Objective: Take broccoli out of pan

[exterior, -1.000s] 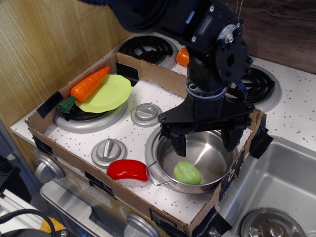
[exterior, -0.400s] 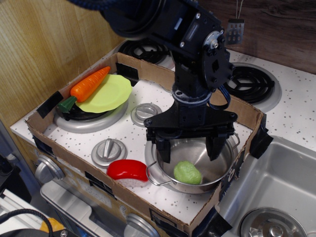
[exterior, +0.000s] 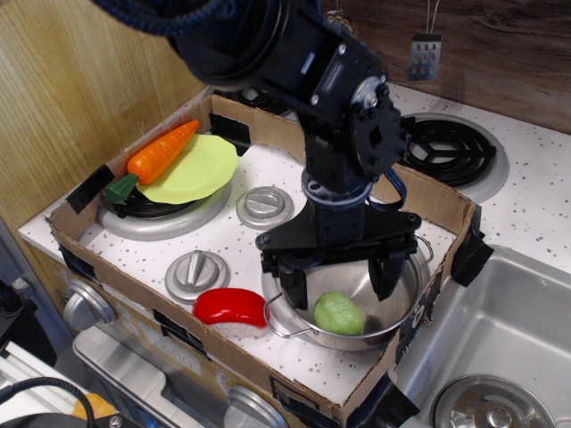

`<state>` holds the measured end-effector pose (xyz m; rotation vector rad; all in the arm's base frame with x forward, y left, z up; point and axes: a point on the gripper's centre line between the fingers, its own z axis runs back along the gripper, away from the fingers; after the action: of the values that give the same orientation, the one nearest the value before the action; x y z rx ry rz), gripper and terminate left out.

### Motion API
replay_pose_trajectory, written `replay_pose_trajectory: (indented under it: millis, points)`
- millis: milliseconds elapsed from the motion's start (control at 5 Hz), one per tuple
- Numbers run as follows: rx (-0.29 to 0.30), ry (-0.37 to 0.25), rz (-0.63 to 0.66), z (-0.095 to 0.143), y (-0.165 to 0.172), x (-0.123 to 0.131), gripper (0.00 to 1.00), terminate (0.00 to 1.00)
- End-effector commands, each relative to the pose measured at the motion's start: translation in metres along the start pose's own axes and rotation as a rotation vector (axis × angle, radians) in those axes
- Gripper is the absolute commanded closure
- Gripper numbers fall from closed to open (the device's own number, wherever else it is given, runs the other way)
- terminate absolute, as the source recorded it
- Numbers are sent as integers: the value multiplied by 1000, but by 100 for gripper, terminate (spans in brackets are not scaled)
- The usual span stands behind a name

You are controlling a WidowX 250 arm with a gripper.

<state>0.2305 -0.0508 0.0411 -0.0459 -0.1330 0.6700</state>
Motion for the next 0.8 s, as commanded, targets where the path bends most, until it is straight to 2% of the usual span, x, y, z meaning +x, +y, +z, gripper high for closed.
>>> replay_pose_trajectory:
  millis: [0, 200, 400, 600]
  points:
    - [-73, -13, 39, -3, -11, -3, 0, 0]
    - [-109, -15, 20, -9, -12, 0, 0, 0]
    - [-134, 8, 18, -18, -13, -2, 100, 0]
    - [-145, 15, -5, -20, -12, 0, 100, 0]
